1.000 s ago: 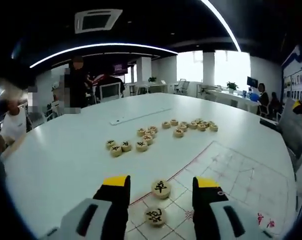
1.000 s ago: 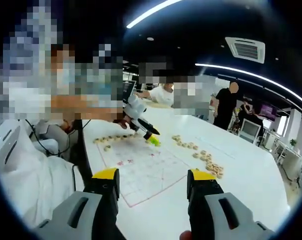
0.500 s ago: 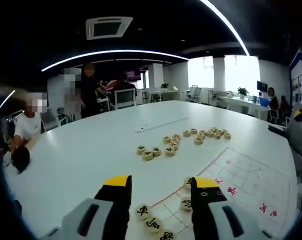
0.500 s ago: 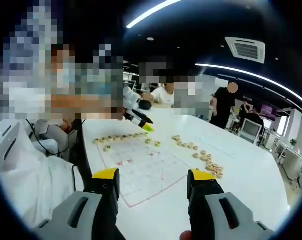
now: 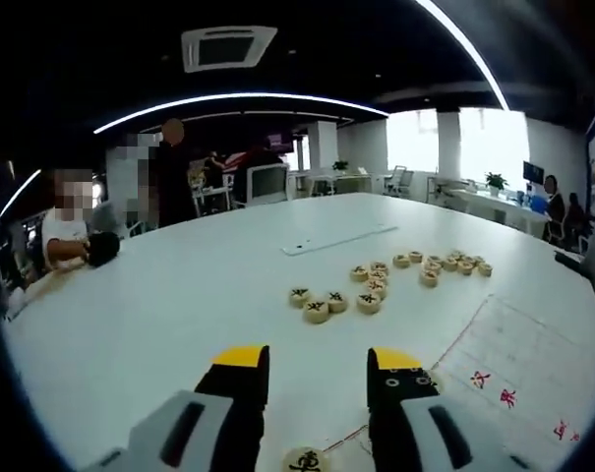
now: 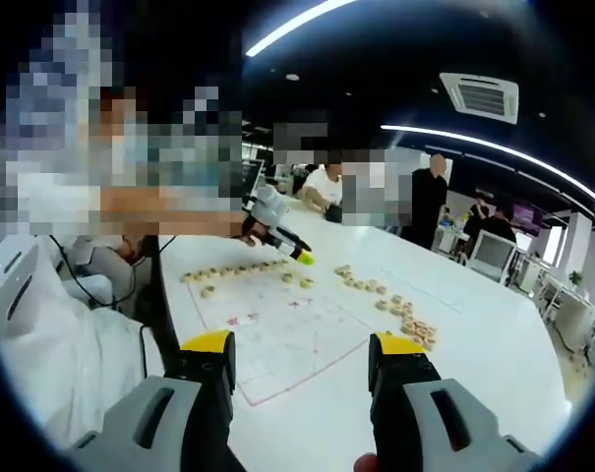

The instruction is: Pick up the chess pieces one by one and place each piece onto its starting position on the chessboard, setting the pieces on their correct points until all the chess pieces are arranged in the starting layout

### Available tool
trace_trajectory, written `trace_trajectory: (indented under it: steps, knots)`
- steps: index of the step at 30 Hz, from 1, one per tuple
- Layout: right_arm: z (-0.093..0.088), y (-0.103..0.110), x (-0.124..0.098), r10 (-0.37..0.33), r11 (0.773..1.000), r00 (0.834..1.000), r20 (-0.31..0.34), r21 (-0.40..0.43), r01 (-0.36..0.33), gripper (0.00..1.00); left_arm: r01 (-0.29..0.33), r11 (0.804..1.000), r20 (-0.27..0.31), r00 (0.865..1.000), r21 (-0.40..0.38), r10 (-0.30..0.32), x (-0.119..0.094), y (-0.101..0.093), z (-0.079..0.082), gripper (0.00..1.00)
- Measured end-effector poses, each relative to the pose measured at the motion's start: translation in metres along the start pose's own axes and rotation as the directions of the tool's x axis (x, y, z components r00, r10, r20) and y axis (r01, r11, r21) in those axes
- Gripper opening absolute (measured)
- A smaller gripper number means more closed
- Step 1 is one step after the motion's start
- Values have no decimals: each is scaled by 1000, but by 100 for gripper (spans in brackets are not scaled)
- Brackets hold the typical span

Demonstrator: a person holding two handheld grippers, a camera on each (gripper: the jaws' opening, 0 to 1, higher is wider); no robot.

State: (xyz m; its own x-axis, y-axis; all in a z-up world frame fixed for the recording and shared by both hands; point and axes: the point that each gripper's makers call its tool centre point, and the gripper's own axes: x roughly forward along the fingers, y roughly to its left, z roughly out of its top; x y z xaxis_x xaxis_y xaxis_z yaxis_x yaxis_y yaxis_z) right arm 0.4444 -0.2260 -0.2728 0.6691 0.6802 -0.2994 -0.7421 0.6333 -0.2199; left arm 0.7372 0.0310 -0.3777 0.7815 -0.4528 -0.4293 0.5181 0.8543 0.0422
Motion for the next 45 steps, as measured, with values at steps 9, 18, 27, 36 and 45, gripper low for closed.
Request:
trace_trajectory:
  steps: [9, 18, 27, 36, 45]
  knots:
    - [-5, -7, 1, -12, 1000, 1000, -11, 6, 12, 55, -21, 999, -23, 1000, -39, 20, 44, 11, 3, 36]
    - [-5, -14, -1, -27, 1000, 1000, -13, 6, 27, 55, -34, 999, -43, 999, -28, 32, 73, 4, 10, 32]
    - [-3, -15, -2, -32, 999, 999, -6, -2, 32, 55, -52, 998, -54, 997, -22, 51, 85, -4, 10, 20]
    - [-4, -10, 0, -27, 1000, 1000, -16, -9, 27, 55, -63, 998, -58, 996, -32, 61, 68, 2, 14, 20]
    - [-4, -7, -1, -26, 1000, 999, -19, -16, 25, 55, -31, 999, -23, 999, -10, 30, 16, -5, 22, 20]
